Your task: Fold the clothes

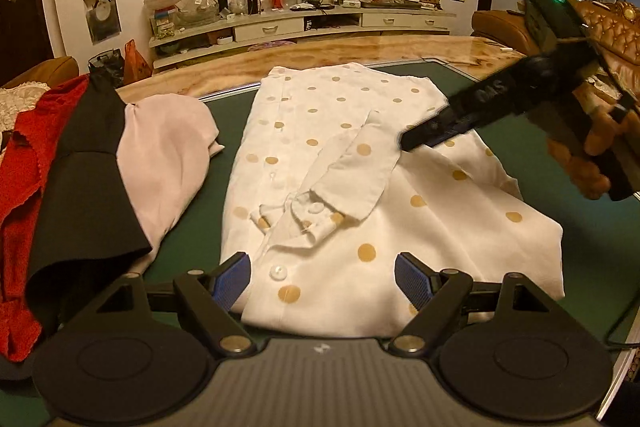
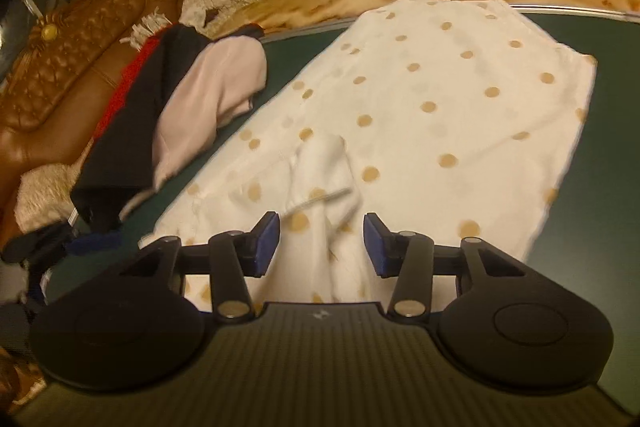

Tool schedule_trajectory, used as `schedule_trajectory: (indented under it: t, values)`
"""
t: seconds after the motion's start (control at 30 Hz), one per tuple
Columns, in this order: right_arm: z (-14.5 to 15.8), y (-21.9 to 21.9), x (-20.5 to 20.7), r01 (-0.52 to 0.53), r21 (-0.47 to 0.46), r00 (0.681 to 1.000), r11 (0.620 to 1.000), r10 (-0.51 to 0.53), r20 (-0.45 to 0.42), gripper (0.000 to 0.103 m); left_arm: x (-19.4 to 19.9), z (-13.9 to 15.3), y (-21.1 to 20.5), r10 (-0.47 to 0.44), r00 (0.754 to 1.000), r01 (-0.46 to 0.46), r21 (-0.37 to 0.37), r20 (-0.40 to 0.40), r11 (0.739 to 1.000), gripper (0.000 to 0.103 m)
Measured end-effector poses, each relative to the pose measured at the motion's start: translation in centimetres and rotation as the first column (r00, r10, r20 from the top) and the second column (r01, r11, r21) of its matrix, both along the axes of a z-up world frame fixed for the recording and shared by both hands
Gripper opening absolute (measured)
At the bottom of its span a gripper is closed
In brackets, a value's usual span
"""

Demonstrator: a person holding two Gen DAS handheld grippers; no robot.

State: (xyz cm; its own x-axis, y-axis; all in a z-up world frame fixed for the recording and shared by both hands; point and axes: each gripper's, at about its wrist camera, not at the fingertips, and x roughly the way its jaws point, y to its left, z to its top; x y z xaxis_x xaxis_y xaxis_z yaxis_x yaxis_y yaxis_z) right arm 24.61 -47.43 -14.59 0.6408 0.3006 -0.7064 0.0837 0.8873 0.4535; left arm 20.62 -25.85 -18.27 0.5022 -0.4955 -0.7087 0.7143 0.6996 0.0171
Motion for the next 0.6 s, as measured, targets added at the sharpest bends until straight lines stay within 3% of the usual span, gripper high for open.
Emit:
schedule_trajectory:
  t: [0.17,0.27,0.37,0.4,0.43,0.47,0.5,0.6]
  values:
    - [-1.0,-0.6,2.5,0.024,0.095,1.000,0.995,-0.024,-0.006,0.054,1.0,-1.1,-0.5,0.010,1.000,-0.010,0.023,-0.016,1.000,0.084]
    - [-1.7,-0.9,3.5,0.044,0.102,0.999,0.994,-0.043,-0.015,0.054,1.6,-1.8,-0.4,0.031,0.999,-0.030,0.033,-0.031,0.999,0.083]
    - [-2.4,-1.1,3.9,0.035,0.140,0.999,0.990,-0.036,0.001,0.054,1.9,-2.3,0.0,0.032,0.998,-0.031,0.019,-0.047,0.999,0.078]
    - [-2.5,-1.1,3.9,0.026,0.152,0.999,0.988,-0.029,0.018,0.054,1.9,-2.3,0.2,0.036,0.998,-0.036,0.013,-0.049,0.999,0.075]
    - [-2.6,-1.2,4.0,0.021,0.156,1.000,0.987,-0.025,0.020,0.051,1.8,-2.3,0.5,0.042,0.998,-0.042,0.007,-0.051,0.999,0.063]
    - [-2.7,-1.2,4.1,0.017,0.160,1.000,0.987,-0.020,0.020,0.033,1.8,-2.3,0.8,0.048,0.998,-0.048,0.001,-0.052,0.999,0.046]
    - [-2.8,-1.2,4.2,0.007,0.161,1.000,0.987,-0.011,0.026,0.022,1.8,-2.3,1.1,0.053,0.997,-0.054,-0.005,-0.053,0.999,0.042]
    - [-2.2,-0.9,4.1,-0.011,0.144,0.998,0.989,0.002,0.062,0.016,1.7,-2.2,1.9,0.070,0.996,-0.072,-0.024,-0.058,0.997,0.028]
